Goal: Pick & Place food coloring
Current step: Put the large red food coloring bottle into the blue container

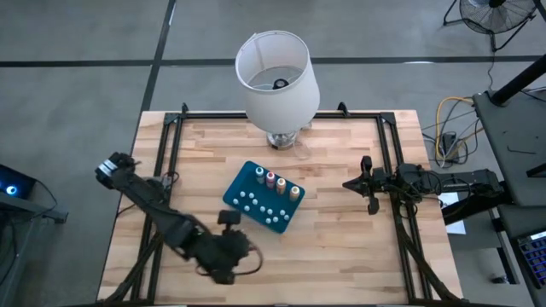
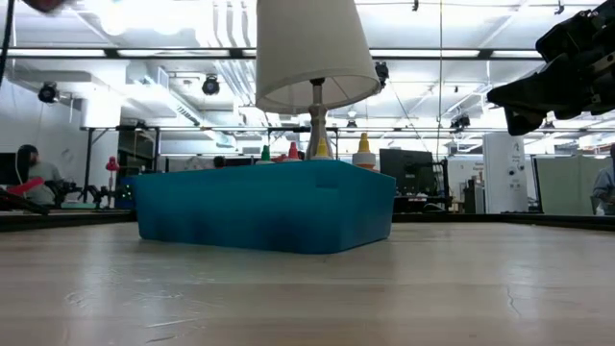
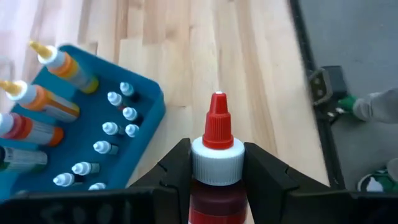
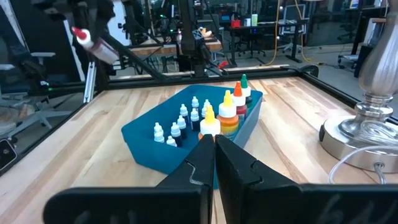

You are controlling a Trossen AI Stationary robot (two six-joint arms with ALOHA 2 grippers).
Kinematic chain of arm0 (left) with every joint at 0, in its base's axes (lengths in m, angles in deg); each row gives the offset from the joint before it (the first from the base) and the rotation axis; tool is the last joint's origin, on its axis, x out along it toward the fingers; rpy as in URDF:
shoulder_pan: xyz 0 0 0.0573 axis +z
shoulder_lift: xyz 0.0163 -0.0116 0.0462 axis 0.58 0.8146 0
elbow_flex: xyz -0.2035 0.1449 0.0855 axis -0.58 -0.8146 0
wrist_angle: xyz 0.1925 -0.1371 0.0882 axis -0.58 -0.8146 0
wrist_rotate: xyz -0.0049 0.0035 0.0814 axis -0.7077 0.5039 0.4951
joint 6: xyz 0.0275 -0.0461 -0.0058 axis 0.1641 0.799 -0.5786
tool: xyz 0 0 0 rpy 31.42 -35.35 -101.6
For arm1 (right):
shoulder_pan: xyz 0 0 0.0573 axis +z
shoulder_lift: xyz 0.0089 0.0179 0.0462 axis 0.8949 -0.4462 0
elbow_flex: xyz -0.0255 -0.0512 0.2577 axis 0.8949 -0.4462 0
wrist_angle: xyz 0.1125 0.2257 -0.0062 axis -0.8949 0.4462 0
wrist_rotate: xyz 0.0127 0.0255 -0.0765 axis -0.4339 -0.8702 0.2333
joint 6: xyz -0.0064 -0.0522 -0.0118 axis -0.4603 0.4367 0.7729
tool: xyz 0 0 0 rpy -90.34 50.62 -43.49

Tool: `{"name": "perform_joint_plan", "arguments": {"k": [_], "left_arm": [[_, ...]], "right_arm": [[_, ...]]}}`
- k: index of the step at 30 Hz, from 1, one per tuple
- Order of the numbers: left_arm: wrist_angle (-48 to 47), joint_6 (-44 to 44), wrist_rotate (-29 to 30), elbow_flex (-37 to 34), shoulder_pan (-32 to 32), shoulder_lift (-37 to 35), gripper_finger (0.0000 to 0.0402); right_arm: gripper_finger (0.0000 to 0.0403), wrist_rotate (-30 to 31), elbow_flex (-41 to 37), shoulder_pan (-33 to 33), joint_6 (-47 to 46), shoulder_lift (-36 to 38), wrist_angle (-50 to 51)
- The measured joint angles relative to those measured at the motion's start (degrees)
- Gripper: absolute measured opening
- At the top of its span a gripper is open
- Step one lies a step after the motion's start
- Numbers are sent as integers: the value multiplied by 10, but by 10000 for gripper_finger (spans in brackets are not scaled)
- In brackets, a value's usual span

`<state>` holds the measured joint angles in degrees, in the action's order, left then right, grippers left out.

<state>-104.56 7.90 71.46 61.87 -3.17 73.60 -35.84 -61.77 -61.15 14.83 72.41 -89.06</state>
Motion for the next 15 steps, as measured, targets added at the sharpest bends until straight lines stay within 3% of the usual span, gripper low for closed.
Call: {"name": "perform_joint_plan", "arguments": {"k": [7, 15], "left_arm": [[14, 5, 49, -40, -50, -50, 91], [73, 34, 78, -92, -64, -82, 92]], "right_arm": [[8, 0, 0, 0, 0, 0, 0], [8, 0, 0, 0, 0, 0, 0]]}}
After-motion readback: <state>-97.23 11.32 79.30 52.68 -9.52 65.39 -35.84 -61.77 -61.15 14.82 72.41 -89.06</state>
